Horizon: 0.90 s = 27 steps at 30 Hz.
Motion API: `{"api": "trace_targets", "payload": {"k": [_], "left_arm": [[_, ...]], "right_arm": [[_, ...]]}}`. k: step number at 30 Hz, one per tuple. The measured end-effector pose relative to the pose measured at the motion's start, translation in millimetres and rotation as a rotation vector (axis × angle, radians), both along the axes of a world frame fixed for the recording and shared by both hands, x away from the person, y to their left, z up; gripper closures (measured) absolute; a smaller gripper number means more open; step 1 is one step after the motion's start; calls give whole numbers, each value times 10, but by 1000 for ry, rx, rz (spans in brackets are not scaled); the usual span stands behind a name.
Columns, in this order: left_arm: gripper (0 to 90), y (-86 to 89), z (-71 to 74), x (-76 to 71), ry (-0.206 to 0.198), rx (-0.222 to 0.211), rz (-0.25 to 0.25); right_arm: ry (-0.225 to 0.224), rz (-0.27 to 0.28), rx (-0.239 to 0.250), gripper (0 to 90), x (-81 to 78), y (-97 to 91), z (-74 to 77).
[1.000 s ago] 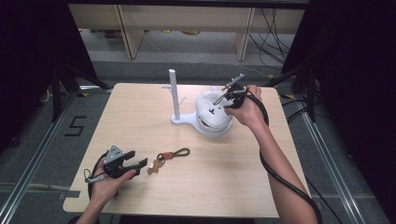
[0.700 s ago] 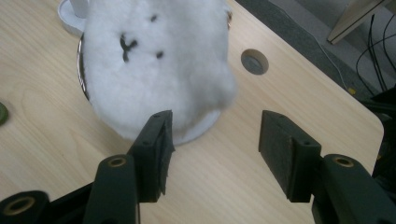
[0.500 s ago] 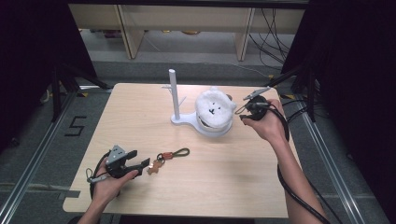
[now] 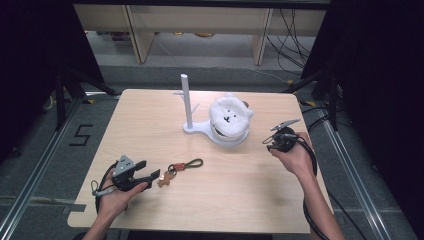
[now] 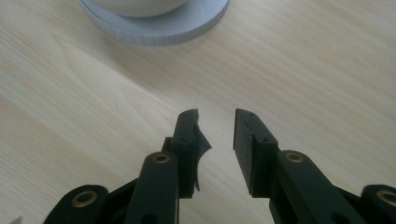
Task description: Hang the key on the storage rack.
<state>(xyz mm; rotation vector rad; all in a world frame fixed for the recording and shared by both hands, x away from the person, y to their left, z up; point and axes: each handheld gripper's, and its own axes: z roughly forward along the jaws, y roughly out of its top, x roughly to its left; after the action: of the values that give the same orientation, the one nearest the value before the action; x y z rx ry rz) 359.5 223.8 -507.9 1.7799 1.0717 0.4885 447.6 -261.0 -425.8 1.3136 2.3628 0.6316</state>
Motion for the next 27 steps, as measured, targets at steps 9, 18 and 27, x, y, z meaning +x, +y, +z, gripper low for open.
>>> {"api": "trace_targets", "payload": {"k": [9, 18, 27], "left_arm": [[313, -43, 71, -8, -18, 12, -29], [347, -99, 218, 74, 33, 58, -134], [395, -228, 341, 219, 85, 230, -308]], "right_arm": [[1, -18, 21, 678, -197, -103, -271], [-11, -58, 51, 669, -323, -128, -431], [7, -89, 77, 668, -378, -68, -412]]}}
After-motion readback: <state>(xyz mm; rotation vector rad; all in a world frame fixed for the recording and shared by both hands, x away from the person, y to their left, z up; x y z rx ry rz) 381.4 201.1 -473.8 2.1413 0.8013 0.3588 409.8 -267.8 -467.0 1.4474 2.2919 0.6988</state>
